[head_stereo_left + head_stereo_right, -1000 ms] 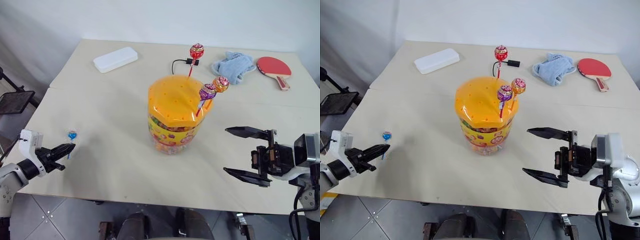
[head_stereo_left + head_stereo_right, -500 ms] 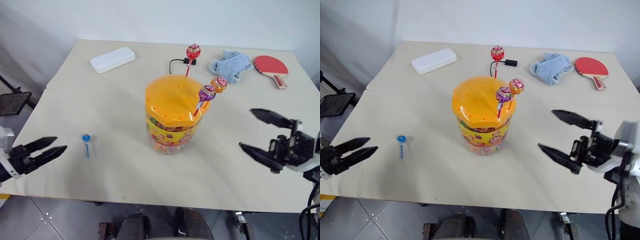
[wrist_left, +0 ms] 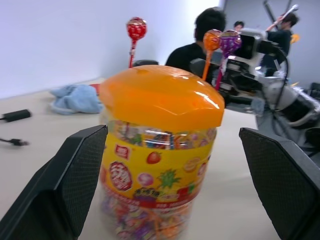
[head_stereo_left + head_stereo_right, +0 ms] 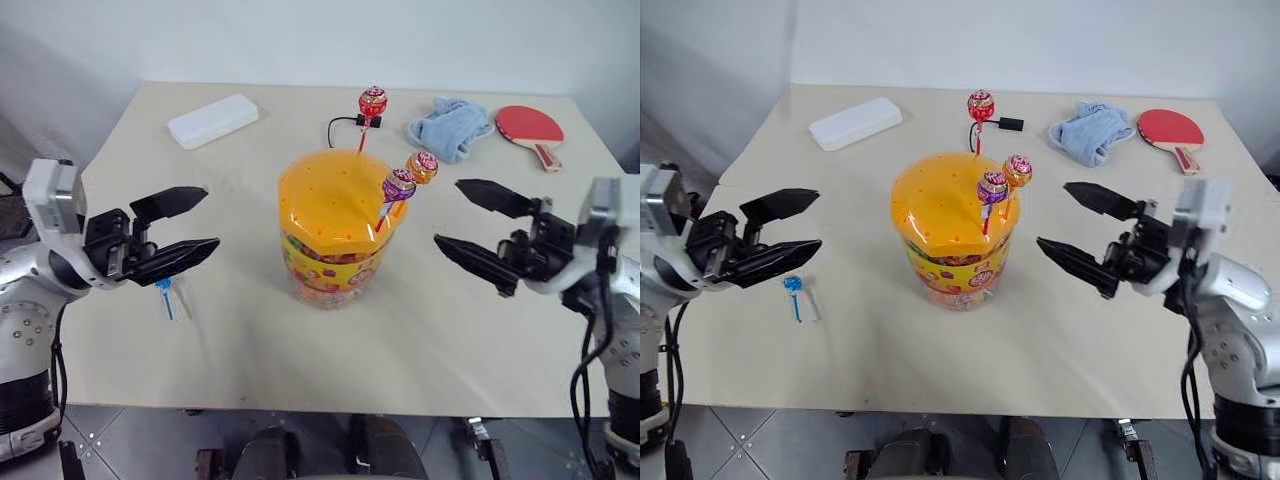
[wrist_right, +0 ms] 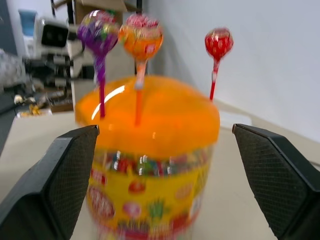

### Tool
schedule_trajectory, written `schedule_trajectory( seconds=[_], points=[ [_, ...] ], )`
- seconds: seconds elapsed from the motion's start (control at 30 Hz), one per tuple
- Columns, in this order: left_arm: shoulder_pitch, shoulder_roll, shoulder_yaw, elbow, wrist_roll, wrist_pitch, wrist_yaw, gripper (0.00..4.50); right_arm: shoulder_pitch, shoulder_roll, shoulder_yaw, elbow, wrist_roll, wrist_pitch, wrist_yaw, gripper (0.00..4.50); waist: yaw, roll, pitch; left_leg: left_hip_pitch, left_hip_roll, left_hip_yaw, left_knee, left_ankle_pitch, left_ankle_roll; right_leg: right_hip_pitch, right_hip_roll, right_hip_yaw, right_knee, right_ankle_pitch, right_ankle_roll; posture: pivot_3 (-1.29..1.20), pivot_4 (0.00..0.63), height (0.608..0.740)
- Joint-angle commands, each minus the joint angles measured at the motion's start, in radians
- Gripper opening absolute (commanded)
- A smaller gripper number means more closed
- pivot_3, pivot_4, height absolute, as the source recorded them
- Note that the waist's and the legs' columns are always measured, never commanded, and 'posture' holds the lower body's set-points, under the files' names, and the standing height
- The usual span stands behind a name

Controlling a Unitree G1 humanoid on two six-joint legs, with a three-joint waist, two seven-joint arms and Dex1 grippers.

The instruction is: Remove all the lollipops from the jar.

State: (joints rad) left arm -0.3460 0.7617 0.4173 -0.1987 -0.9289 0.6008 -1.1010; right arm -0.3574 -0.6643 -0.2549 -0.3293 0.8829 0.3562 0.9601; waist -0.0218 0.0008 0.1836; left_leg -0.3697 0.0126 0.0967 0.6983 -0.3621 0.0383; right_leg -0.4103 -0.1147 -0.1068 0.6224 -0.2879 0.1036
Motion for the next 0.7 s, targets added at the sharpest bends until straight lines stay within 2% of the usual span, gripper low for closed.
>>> schedule_trajectory(
  seconds=[0.03, 0.17, 0.3, 0.6, 0.7],
  points=[
    [-0.019, -0.002, -0.006, -0.044, -0.029, -0.005, -0.002, 4.47, -0.083, 0.04, 0.064, 0.027, -0.029, 0.001, -0.001, 4.5, -0.001, 0.0, 0.0, 0.0, 0.0, 0.0, 0.0, 0.0, 0.0, 0.0, 0.0, 0.0, 0.0, 0.0, 0.0, 0.0, 0.15, 0.74],
    [-0.006, -0.004, -0.005, -0.055, -0.028, -0.009, 0.008, 4.47, -0.134, 0.072, 0.101, 0.065, -0.061, -0.008, 0.015, 4.5, 0.004, 0.0, 0.0, -0.001, 0.0, -0.001, 0.0, 0.0, 0.0, 0.0, -0.001, 0.0, 0.0, 0.0, 0.0, 0.0, 0.15, 0.74],
    [0.022, -0.005, 0.013, -0.071, -0.032, -0.013, 0.024, 4.5, -0.157, 0.092, 0.112, 0.092, -0.08, -0.017, 0.032, 3.26, 0.01, 0.0, 0.0, -0.001, 0.0, -0.001, 0.001, 0.0, 0.0, 0.0, -0.001, 0.0, 0.0, 0.0, 0.0, 0.0, 0.15, 0.74],
    [0.047, -0.013, 0.028, -0.104, -0.041, -0.027, 0.054, 4.5, -0.161, 0.088, 0.082, 0.142, -0.063, -0.044, 0.139, 0.11, 0.018, 0.0, 0.0, 0.0, 0.0, -0.001, 0.001, 0.0, 0.0, 0.0, -0.001, 0.0, 0.0, 0.0, 0.0, 0.0, 0.15, 0.74],
    [0.046, -0.015, 0.029, -0.105, -0.046, -0.028, 0.06, 4.5, -0.172, 0.089, 0.057, 0.158, -0.044, -0.044, 0.15, 0.01, 0.018, 0.0, 0.0, 0.0, 0.0, -0.001, 0.001, 0.0, 0.0, 0.0, -0.001, 0.0, 0.0, 0.0, 0.0, 0.0, 0.15, 0.74]
  ],
)
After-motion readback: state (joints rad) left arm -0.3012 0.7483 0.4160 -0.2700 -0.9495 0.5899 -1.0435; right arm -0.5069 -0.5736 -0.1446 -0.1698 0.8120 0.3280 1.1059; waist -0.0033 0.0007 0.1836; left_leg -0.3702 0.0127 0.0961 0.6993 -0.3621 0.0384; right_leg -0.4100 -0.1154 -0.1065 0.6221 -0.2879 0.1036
